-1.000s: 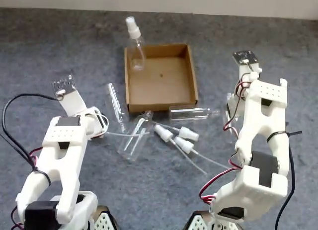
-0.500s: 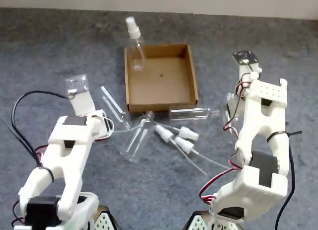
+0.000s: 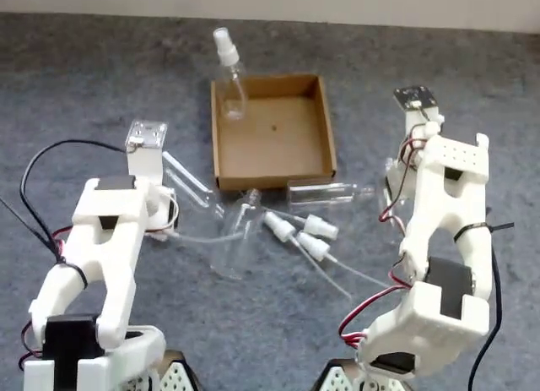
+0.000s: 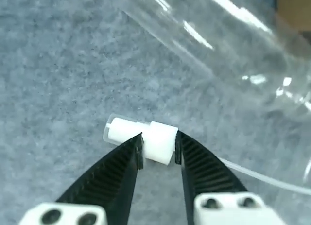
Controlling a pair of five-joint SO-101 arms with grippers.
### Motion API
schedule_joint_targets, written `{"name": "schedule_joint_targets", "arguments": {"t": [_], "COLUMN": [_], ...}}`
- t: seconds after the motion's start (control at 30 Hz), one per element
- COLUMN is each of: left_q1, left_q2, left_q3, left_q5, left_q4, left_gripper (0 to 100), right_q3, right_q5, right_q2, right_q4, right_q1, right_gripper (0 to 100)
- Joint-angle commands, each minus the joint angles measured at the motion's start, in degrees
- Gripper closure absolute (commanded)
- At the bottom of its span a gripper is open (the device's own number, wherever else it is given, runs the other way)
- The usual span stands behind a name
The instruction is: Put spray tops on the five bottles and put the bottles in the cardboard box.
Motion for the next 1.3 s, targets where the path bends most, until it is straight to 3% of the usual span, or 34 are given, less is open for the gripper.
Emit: {"name": "schedule_joint_targets", "arguments": {"t": [0.0,0.17,0.3,0.5,0.7,0.93,1.27], "left_q1": [-4.88,-8.84,-8.84,-12.18,-12.97,-12.79,-12.79], "left_q2": [0.13,-0.22,-0.22,0.4,0.22,0.31,0.22], "left_q3": [-4.0,-10.59,-15.52,-15.6,-3.12,0.22,-0.66], "left_q5": [-5.45,-6.07,-1.32,16.53,29.63,29.27,12.13], "left_q4": [2.81,8.53,14.15,14.24,4.48,2.11,-2.11], "left_gripper": [93,87,80,80,80,80,91], "right_q3": [-0.22,-0.22,-0.22,-0.22,-0.22,-0.22,1.89], "right_q5": [0.62,0.62,0.62,0.62,0.62,0.62,0.62], "right_q2": [-0.75,-0.84,-0.84,-0.84,-0.84,-0.84,-1.1], "right_q4": [-0.22,-0.22,-0.22,-0.22,-0.22,-0.22,-0.22], "right_q1": [0.92,1.1,1.01,1.27,1.27,1.27,1.27], "right_gripper": [76.3,76.3,76.3,76.3,76.3,76.3,76.3]}}
